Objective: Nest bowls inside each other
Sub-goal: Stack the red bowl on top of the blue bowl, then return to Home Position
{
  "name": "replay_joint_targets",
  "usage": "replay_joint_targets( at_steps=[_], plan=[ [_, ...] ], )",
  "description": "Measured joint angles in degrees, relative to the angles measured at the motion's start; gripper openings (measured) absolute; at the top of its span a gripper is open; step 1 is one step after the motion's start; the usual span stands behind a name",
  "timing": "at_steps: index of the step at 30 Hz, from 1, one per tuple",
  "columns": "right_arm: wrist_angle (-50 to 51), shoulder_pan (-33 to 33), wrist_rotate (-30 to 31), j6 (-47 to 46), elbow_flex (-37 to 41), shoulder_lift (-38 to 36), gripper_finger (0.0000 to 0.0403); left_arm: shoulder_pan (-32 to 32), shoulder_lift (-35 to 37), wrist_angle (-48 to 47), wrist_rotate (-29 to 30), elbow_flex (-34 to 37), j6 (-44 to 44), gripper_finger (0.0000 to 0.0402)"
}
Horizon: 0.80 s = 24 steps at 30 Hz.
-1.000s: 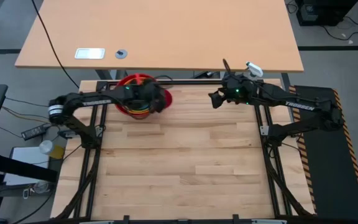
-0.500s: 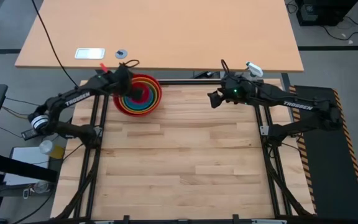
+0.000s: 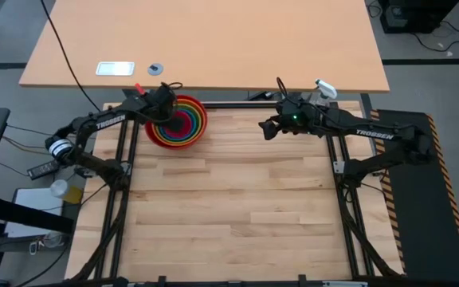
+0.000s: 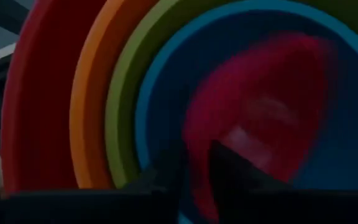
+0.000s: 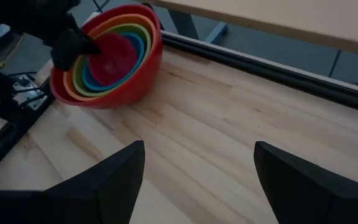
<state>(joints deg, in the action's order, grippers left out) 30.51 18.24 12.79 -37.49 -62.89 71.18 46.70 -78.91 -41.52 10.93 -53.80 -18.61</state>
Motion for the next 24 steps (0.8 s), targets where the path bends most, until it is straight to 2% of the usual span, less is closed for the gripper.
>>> replay_joint_targets(
  at_steps=[7,11,16,20,24],
  plan=[
    [0.02,1.02,0.2,-1.88,0.0,-1.11,0.0307,-0.57,0.81,-4.02,-0.76,-2.21,-0.07,0.023],
    [0.13,2.19,-0.61,-2.85,0.0,-1.53,0.0307,-0.73,3.75,-4.26,-0.69,-2.51,-0.26,0.0284],
    [2.03,2.73,-3.28,-1.68,0.0,-1.71,0.0299,-3.27,8.64,-3.45,-0.59,-2.31,0.0,0.0298],
    [3.22,2.47,-2.5,-1.22,2.19,-4.15,0.0281,-7.98,15.36,2.61,0.21,0.61,0.77,0.0289],
    [2.31,2.58,-3.71,-2.07,6.98,-8.9,0.0265,-12.69,22.34,7.15,0.5,4.61,-3.11,0.0275]
  ],
)
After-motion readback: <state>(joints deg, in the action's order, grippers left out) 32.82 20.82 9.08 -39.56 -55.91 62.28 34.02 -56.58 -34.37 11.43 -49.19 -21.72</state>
